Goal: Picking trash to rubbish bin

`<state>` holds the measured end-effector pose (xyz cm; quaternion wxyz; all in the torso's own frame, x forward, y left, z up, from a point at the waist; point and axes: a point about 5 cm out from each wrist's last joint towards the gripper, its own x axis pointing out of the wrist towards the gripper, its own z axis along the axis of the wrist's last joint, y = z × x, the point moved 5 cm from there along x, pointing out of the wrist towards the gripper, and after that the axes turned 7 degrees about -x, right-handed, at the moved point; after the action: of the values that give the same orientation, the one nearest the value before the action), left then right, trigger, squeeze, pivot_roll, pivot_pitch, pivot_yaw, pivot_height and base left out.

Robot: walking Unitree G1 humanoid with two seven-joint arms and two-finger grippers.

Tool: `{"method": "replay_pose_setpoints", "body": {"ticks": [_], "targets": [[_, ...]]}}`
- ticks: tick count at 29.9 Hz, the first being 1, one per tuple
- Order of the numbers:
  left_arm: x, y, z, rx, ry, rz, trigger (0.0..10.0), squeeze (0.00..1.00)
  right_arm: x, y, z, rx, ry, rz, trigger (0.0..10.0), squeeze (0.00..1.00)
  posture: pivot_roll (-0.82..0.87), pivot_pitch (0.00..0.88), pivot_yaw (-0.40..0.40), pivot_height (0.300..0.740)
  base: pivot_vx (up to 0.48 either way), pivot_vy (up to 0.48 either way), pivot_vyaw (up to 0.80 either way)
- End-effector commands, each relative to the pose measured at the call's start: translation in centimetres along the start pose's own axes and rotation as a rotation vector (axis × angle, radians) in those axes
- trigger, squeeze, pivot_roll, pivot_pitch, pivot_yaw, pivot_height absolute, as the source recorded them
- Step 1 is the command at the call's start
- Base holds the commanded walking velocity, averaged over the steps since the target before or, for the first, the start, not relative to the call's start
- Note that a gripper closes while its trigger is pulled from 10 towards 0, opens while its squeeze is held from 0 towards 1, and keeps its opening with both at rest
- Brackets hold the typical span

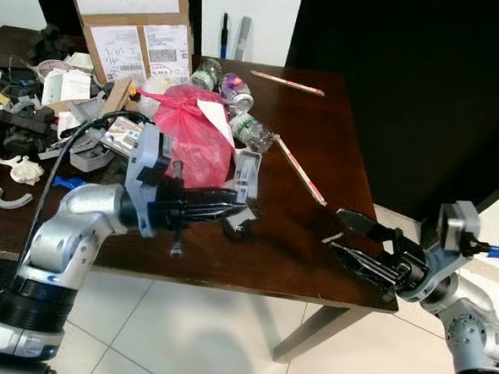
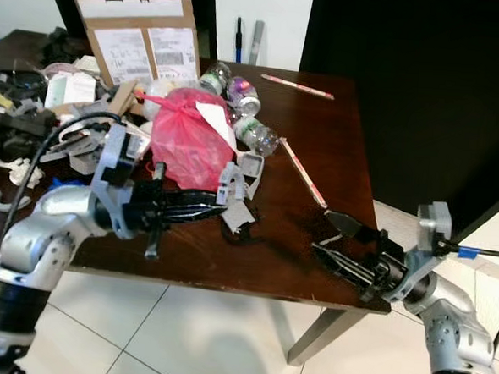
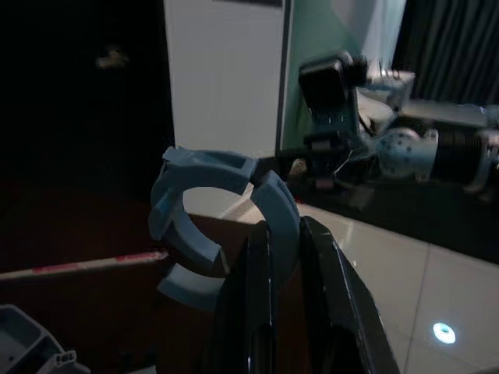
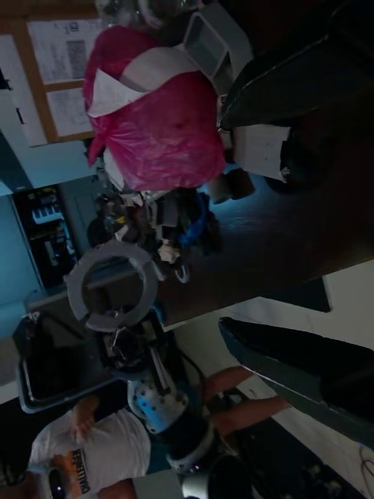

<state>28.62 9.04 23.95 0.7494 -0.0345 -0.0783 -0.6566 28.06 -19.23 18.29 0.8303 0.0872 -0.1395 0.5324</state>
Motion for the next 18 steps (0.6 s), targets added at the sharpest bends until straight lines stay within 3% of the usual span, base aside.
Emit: {"method": "replay_pose_setpoints", "body": {"ticks": [1, 4, 11, 18], "targets": [[0.1, -0.5, 0.3, -0.026, -0.051, -0.001, 10.0, 0.0, -0.4, -0.2, -0.1, 0.011, -0.019, -0.022, 10.0, 0.0, 0.03, 0.134, -0.026, 0.74, 0.0, 0.0, 0.0], [0.0, -0.7, 0.3, -0.046, -0.082, 0.022, 10.0, 0.0, -0.5, -0.7, -0.4, 0.006, -0.014, -0.056, 10.0, 0.0, 0.03, 0.134, -0.026, 0.74, 0.0, 0.0, 0.0], [0.1, -0.5, 0.0, -0.106, -0.154, 0.109, 10.0, 0.0, -0.4, -4.1, -1.9, -0.052, 0.058, -0.28, 10.0, 0.0, 0.04, 0.139, -0.028, 0.74, 0.0, 0.0, 0.0], [1.7, -1.3, -1.5, -0.169, -0.204, 0.135, 10.0, 0.0, 0.0, -5.4, -2.6, 0.018, 0.064, -0.367, 10.0, 0.0, 0.04, 0.127, -0.03, 0.74, 0.0, 0.0, 0.0]]}}
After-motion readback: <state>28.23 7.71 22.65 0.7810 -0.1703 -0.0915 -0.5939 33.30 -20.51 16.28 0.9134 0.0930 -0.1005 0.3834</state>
